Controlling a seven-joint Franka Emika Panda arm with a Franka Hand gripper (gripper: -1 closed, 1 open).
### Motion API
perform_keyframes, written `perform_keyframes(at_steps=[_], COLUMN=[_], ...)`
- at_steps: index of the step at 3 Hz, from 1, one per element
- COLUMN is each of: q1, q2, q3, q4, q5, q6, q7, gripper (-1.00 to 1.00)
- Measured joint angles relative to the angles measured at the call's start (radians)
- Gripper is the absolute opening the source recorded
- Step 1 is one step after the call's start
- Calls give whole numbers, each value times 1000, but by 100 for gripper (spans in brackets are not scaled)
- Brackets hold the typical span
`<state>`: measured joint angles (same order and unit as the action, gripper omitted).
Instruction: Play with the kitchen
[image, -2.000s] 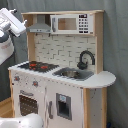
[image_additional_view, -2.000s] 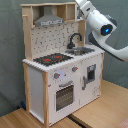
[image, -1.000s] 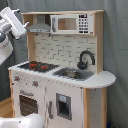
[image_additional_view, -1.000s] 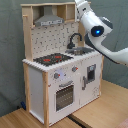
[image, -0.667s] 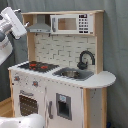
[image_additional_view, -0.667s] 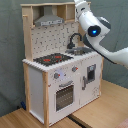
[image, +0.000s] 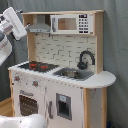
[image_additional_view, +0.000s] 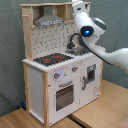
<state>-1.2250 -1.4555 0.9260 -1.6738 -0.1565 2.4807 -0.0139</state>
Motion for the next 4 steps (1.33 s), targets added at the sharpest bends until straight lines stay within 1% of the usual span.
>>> perform_keyframes(at_steps=[2,3,4], q1=[-60,-99,-160], q2=[-1,0,5], q3=[27,41,47], q4=[94,145,196], q5=[0,0,5], q6=[-149,-223,-276], q7=[94,141,190], gripper=[100,100,100])
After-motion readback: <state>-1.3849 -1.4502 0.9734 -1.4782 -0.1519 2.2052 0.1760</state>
